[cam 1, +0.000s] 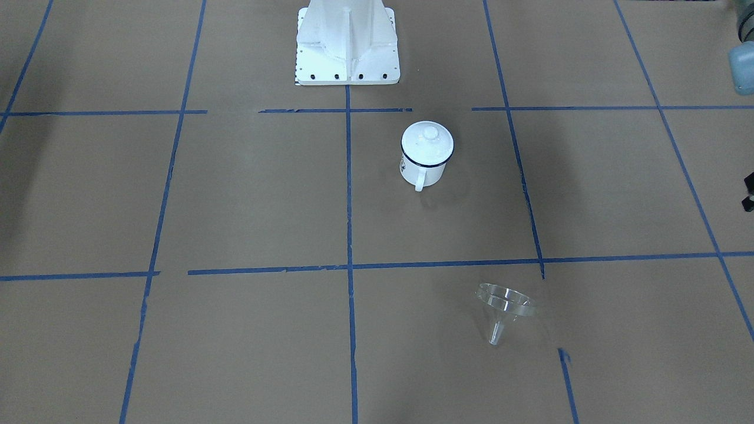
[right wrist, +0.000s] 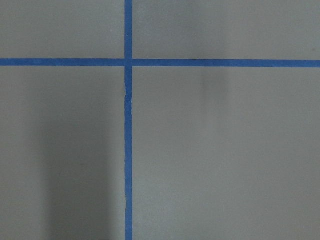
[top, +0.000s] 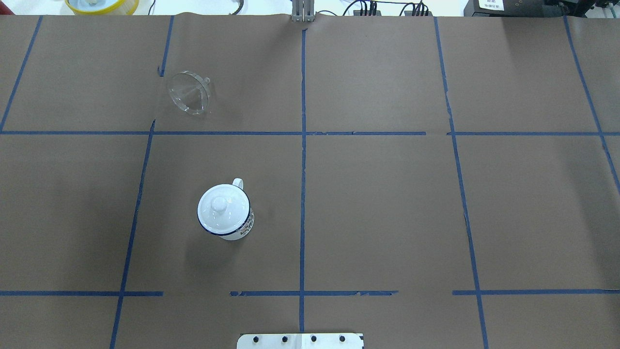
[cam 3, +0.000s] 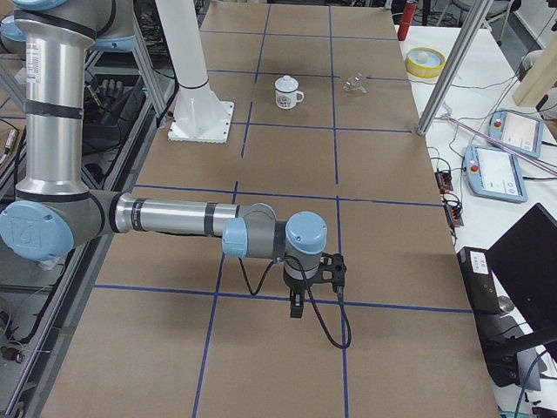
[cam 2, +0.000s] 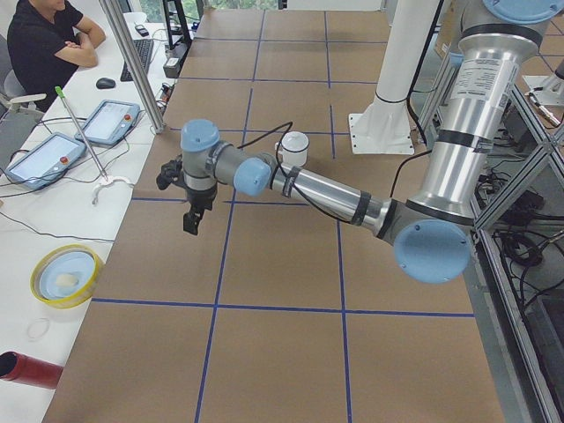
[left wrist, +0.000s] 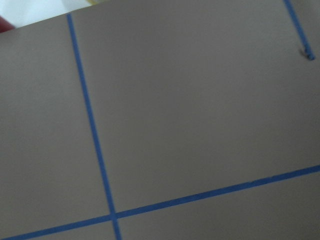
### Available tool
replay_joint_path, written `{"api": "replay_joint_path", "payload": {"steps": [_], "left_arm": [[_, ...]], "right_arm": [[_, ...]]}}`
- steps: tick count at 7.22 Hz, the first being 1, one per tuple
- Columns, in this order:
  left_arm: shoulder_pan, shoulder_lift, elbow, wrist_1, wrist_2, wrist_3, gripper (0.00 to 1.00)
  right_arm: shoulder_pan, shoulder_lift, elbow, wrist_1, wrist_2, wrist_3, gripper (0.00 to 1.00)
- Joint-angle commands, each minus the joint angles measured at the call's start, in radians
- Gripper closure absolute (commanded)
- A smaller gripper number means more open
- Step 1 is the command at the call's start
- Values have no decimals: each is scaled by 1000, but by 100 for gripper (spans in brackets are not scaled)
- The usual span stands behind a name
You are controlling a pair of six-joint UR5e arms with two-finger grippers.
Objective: Remove funnel from cup
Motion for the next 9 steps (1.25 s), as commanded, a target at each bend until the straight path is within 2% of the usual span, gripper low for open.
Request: {"api": "replay_joint_path", "payload": {"steps": [1,5,7,9], "left_arm": [[-63,138,6,-47,-36,63,0],[-101,179,2,-27,-71,58,0],[-99,178,-11,84,-71,58,0],[-101,178,-14,91,-73,60,0]], "right_arm": [[0,0,0,0,0,0,0],[0,0,0,0,0,0,0],[0,0,0,0,0,0,0],[0,0,0,0,0,0,0]]}}
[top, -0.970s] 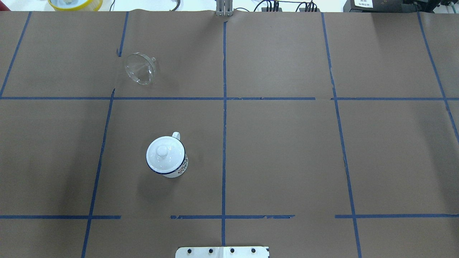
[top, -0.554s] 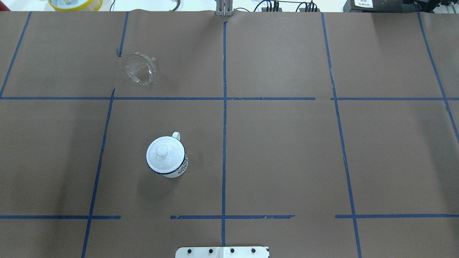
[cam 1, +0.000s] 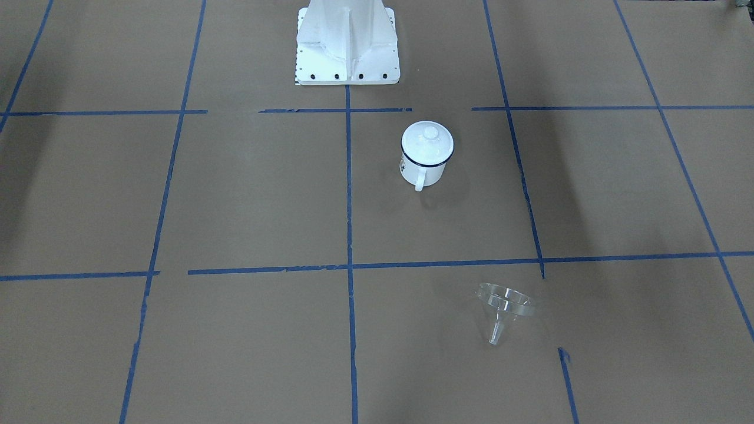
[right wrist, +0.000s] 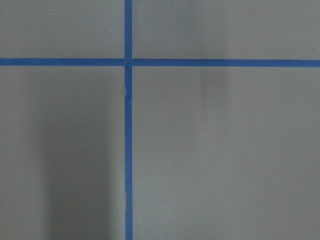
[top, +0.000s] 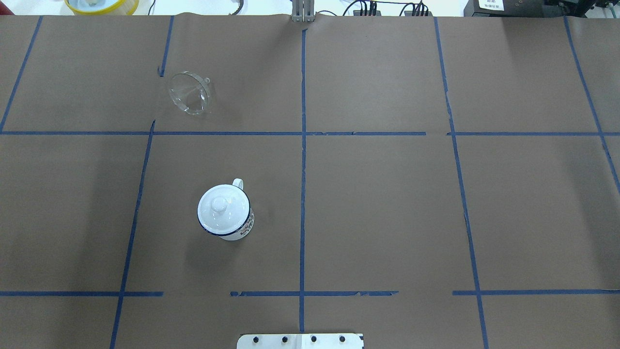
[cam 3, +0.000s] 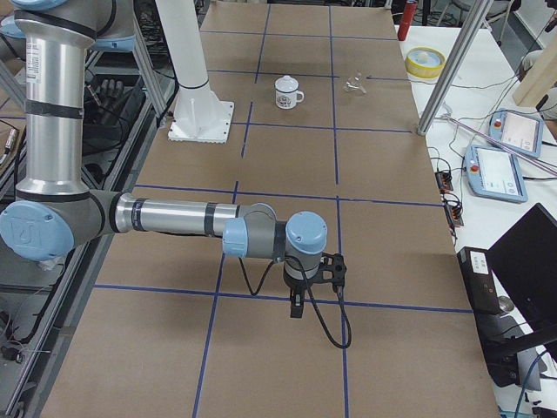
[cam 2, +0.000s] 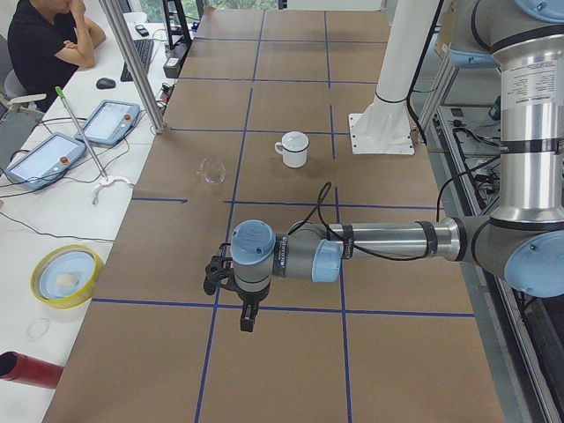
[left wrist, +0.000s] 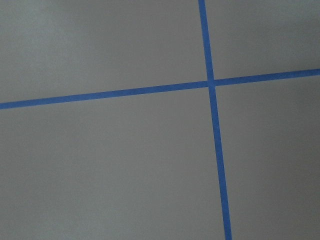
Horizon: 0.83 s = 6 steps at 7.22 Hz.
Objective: Remove funnel from cup
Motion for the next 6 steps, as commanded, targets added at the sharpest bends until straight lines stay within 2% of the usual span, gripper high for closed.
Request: {"api": "replay_joint_path", "payload": {"steps": [1,6], "left_arm": [[-1,-2,-4,12,-1,1,0],[2,-11,-7,9,-1,2,0]], "right_arm": [[0,0,0,0,0,0,0],[0,0,0,0,0,0,0]]}}
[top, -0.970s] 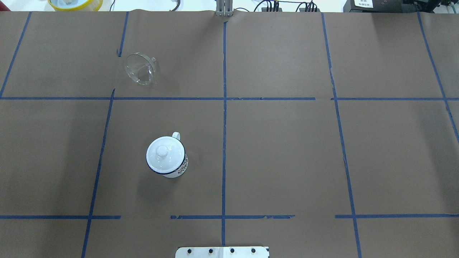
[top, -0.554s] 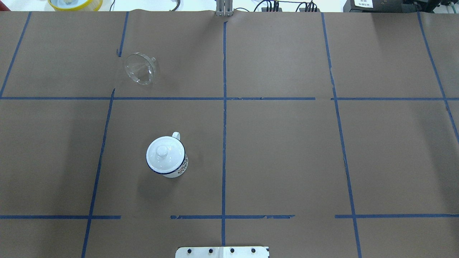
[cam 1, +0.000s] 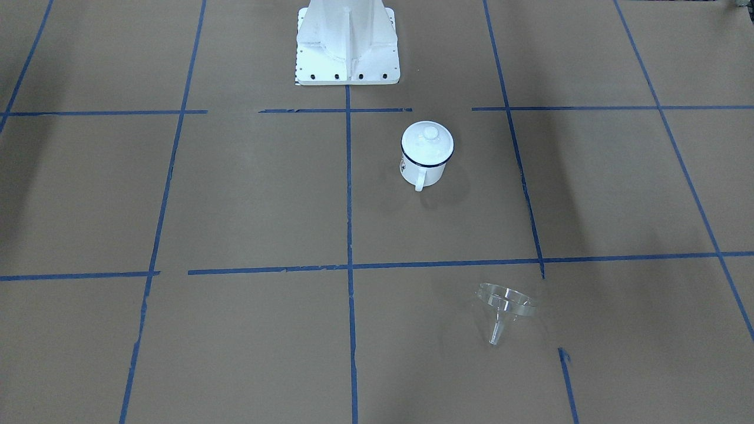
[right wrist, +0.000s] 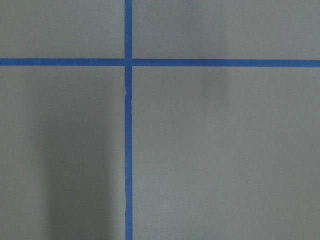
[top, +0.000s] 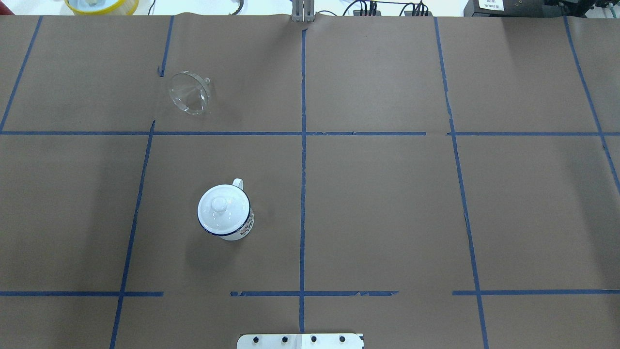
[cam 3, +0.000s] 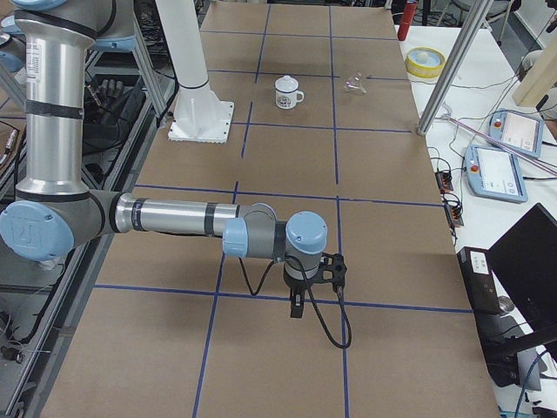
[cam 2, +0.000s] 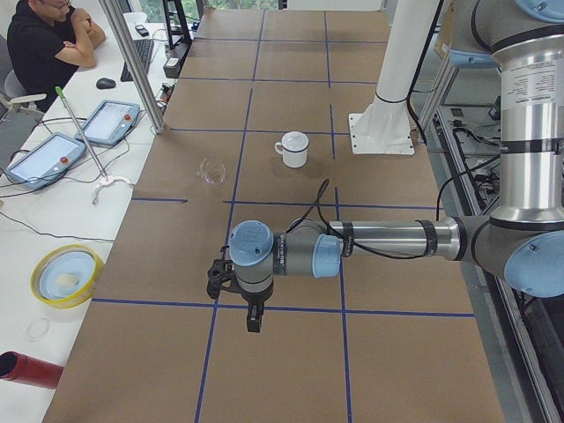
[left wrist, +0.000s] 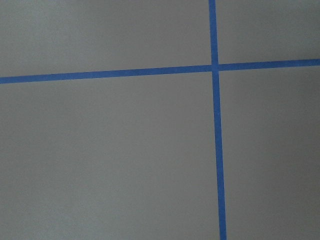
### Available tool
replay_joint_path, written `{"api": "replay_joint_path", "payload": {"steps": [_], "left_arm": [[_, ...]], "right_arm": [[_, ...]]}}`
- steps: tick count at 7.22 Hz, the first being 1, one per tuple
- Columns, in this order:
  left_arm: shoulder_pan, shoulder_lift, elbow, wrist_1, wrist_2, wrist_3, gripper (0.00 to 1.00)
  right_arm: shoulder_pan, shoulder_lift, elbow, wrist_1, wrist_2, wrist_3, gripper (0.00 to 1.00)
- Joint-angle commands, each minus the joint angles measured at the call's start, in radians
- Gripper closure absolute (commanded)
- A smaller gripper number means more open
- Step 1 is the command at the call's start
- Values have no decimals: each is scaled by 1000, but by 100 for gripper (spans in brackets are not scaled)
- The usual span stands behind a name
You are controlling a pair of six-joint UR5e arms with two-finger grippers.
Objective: Remove funnel from cup
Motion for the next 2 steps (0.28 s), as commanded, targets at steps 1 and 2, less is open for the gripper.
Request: {"api": "replay_joint_path", "payload": {"steps": [1,2], "left_arm": [[1,-6,0,-1,0,-1,0],[0,-8,0,-1,0,0,0]], "right_arm": [[0,0,0,0,0,0,0],[0,0,0,0,0,0,0]]}}
